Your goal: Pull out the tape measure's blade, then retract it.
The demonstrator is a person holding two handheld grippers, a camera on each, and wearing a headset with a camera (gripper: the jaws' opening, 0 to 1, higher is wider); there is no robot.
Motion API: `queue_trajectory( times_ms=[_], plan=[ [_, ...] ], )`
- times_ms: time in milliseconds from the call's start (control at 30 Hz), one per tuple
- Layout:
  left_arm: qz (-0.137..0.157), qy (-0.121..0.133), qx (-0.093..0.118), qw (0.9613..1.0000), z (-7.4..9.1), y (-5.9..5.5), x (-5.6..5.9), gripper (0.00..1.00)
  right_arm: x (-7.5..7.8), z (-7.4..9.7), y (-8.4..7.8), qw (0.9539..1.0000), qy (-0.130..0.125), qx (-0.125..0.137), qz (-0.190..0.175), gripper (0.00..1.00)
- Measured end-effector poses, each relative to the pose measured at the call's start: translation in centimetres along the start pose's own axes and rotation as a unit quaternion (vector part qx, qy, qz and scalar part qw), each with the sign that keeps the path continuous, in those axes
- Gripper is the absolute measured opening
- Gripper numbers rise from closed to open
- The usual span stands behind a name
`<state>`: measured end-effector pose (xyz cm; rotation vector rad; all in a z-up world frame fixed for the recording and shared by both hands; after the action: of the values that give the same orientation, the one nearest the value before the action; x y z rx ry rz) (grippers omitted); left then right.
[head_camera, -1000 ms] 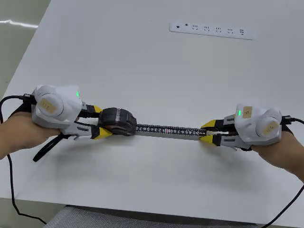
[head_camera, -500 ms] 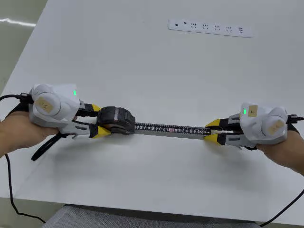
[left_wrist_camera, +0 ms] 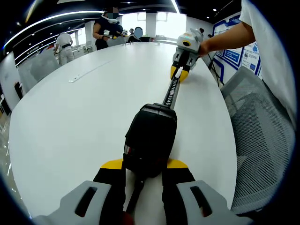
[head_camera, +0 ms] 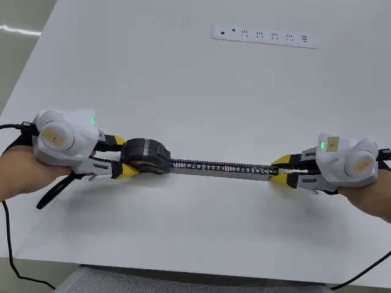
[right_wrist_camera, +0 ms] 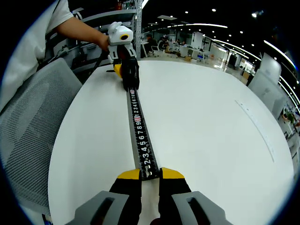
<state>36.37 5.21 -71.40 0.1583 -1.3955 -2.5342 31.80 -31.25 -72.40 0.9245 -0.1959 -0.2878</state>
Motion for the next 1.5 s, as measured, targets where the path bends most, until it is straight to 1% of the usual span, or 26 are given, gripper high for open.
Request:
queue_trajectory(
  times_ms=[200,433,567,633,700,900,1033,1100,1367,1500],
  plan=[
    [0.000,0.000,0.000,1.0000,0.0,0.0,0.0,0.24,0.1,0.9,-0.5,0.9999,-0.006,-0.009,-0.003,0.09],
    [-0.001,0.002,0.001,1.0000,0.0,0.0,0.1,0.24,0.5,1.2,-0.8,0.9999,-0.003,-0.016,-0.002,0.09],
    [-0.001,0.003,0.001,1.0000,0.1,0.0,0.1,0.24,0.6,1.1,-0.8,0.9998,0.002,-0.018,-0.006,0.10],
    [-0.003,0.003,-0.002,1.0000,0.0,0.1,0.2,0.24,0.7,1.0,-0.8,0.9998,0.002,-0.018,-0.006,0.10],
    [0.004,0.005,-0.006,1.0000,0.0,0.1,0.1,0.24,0.7,0.9,-0.7,0.9998,0.001,-0.018,-0.009,0.10],
    [0.001,0.006,-0.006,1.0000,0.0,0.1,0.2,0.25,0.8,0.9,-0.7,0.9997,0.001,-0.023,-0.008,0.10],
    [0.008,0.007,-0.006,0.9999,0.0,0.1,0.2,0.25,0.9,0.8,-0.9,0.9996,0.003,-0.026,-0.009,0.11],
    [0.006,0.008,-0.007,0.9999,-0.1,0.2,0.2,0.25,0.9,0.8,-0.8,0.9996,0.003,-0.028,-0.008,0.11],
    [0.014,0.010,-0.007,0.9998,0.0,0.1,0.2,0.26,0.8,0.6,-0.8,0.9994,0.000,-0.029,-0.019,0.12],
    [0.027,0.016,-0.004,0.9995,0.0,0.0,0.1,0.26,0.9,0.7,-0.8,0.9994,-0.005,-0.030,-0.019,0.14]
  ],
)
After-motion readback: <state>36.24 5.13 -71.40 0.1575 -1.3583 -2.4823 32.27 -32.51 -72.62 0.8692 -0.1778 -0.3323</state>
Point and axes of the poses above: the centre of the closed fingertips' face, and the gripper's own axes: z roughly backward along the fingers, x roughly to its right, y roughly out of its top, the point moved 8 cm from there along z, roughly backward along the fingers, and after that the axes turned 13 degrees about x, right-handed, at the moved point
